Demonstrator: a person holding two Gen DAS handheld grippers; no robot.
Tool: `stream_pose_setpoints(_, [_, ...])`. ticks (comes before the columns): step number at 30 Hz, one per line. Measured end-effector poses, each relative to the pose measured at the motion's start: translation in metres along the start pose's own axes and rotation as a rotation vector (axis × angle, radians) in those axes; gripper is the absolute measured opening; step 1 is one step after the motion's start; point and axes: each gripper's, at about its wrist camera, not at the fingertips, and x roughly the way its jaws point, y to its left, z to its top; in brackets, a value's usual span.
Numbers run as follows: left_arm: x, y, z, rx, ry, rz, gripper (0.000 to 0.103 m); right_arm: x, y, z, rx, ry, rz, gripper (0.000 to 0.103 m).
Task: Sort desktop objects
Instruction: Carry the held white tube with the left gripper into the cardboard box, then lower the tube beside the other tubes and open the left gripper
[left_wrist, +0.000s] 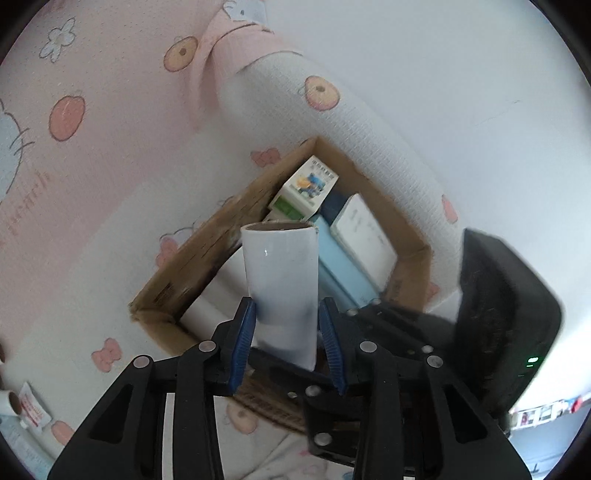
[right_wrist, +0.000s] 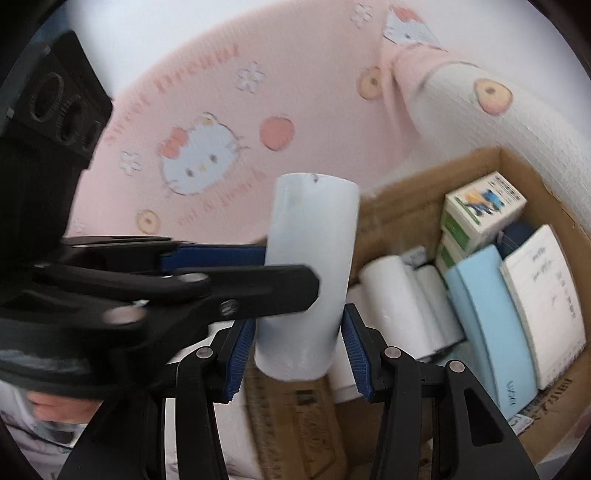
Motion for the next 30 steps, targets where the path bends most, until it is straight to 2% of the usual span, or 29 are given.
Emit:
stream_pose_setpoints(3, [0.004, -0.006, 0.003, 0.011, -0.010, 0.019, 0.039, 0.002, -0.010, 0.000, 0.026, 0.009, 0.033, 0.045])
stream_pose_setpoints(6, [0.014, -0.005, 0.006, 0.000, 0.001, 0.035, 0.039, 0.006, -0.018, 0.000, 0.040, 0.024, 0.029, 0.045])
stream_pose_setpoints(11, [0.034, 0.007, 0.003, -0.019, 0.053, 0.083, 0.039, 0.016, -0.027, 0.000, 0.057, 0.059, 0.025, 0.044])
stream_pose_setpoints(18, [0.047, 0.023, 0.002, -0.076, 0.125, 0.068, 0.036, 0.036, -0.026, -0.003, -0.007, 0.148, 0.007, 0.041])
stream_pose_setpoints(24, [0.051, 0.023, 0.003, -0.039, 0.153, 0.112, 0.036, 0.046, -0.030, -0.001, 0.021, 0.171, 0.026, 0.041])
stream_pose_setpoints(30, [0.055, 0.021, 0.000, -0.006, 0.179, 0.154, 0.036, 0.062, -0.029, -0.003, 0.020, 0.249, 0.022, 0.039])
